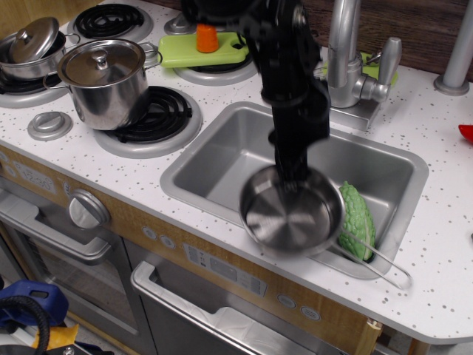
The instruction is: Put pan in sink
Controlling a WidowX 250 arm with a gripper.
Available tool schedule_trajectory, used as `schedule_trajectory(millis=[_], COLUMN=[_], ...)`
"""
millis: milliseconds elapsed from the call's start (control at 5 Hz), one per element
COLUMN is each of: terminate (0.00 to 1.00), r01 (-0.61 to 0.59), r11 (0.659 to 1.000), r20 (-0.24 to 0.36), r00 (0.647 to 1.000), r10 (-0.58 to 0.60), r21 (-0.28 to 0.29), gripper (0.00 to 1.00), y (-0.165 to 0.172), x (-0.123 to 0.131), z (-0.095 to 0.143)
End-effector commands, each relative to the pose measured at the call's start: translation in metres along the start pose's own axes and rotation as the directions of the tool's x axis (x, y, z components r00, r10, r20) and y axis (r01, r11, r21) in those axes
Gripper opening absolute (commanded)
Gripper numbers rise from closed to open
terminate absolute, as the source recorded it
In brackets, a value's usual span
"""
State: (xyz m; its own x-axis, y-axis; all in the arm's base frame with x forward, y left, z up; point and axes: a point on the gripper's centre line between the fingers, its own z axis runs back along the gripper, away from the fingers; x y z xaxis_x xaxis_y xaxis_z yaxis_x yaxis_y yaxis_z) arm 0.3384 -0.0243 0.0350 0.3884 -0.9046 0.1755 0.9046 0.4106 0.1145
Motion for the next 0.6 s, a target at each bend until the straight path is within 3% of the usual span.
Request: schedule_trajectory(millis=[0,400], terminate=[0.00,0.00], r01=[0.090,0.137], r11=[0.991,0.976], r20=[-0.028,0.042], r00=[0.996,0.988], r10=[-0.088,-0.146], r21=[0.100,0.168], gripper=[0.00,0.00], y=[0.043,0.055], x=[-0.020,-0.035], z=[0.018,-0.014])
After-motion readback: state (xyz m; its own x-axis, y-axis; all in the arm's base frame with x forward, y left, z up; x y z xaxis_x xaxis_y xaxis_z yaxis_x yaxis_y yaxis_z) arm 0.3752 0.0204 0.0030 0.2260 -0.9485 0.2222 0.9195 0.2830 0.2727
